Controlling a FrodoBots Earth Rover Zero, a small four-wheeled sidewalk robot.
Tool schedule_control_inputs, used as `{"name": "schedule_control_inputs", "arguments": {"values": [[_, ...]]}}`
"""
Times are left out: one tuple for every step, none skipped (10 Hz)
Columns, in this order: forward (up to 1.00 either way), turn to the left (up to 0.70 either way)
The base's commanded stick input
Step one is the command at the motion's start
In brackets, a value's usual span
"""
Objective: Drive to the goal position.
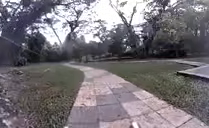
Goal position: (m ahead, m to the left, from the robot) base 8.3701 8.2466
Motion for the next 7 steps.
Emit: {"name": "schedule_control_inputs", "arguments": {"values": [[0.7, 0.01], [0.7, 0.01], [0.7, 0.01], [0.7, 0.01], [0.7, 0.01], [0.7, 0.01], [0.7, 0.01]]}}
